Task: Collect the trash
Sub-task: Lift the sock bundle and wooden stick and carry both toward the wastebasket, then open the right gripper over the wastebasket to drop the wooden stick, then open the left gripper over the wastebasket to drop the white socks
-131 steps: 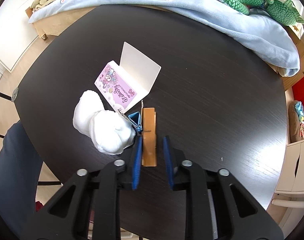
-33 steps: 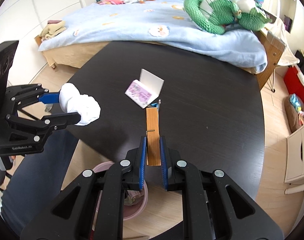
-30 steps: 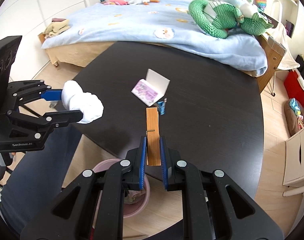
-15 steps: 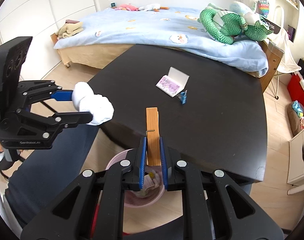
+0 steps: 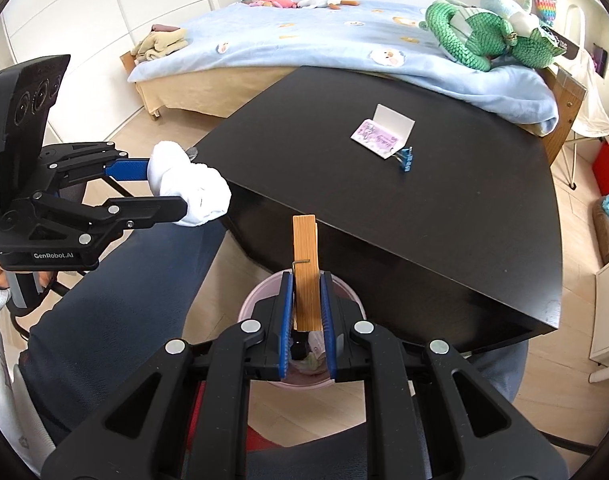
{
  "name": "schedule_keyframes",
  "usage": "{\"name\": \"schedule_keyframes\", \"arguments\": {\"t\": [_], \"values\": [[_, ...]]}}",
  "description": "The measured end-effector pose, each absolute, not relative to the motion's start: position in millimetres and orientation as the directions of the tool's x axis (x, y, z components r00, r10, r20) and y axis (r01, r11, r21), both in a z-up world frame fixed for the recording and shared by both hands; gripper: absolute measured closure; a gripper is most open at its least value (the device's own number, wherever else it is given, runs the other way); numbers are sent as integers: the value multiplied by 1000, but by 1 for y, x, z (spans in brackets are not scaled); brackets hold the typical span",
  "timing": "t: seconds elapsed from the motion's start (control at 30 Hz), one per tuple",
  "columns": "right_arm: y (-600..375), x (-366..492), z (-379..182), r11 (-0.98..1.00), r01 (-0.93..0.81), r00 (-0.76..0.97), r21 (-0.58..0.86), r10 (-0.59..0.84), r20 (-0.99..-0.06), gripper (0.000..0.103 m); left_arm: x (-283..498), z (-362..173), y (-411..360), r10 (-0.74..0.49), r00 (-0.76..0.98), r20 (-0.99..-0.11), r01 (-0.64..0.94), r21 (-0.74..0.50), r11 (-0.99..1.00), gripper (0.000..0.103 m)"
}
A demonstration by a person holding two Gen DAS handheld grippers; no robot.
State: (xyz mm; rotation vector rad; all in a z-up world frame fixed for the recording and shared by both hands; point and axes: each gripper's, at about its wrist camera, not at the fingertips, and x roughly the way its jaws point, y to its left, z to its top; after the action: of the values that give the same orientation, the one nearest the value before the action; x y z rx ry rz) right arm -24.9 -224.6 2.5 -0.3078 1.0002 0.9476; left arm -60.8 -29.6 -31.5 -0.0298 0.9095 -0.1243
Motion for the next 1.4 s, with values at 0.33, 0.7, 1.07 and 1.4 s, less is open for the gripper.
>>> {"name": "schedule_keyframes", "arguments": {"t": [0.33, 0.7, 1.07, 1.4], "values": [[-218, -24, -3, 572, -796, 180, 201, 541, -822, 54, -62, -30, -25, -121, 615, -779, 85, -88, 993, 55], [-234, -11, 1, 642, -731, 232, 230, 551, -801, 6, -63, -30, -30, -145, 608, -781, 109, -99, 989, 55], [-246, -8, 17, 675, -704, 289, 221, 557, -778, 3, -61, -27, -42, -180, 598, -781, 158, -105, 982, 55], [-260, -2, 26, 716, -672, 349, 192, 534, -770, 3, -58, -30, -57, -208, 574, -792, 207, -106, 973, 55]]}}
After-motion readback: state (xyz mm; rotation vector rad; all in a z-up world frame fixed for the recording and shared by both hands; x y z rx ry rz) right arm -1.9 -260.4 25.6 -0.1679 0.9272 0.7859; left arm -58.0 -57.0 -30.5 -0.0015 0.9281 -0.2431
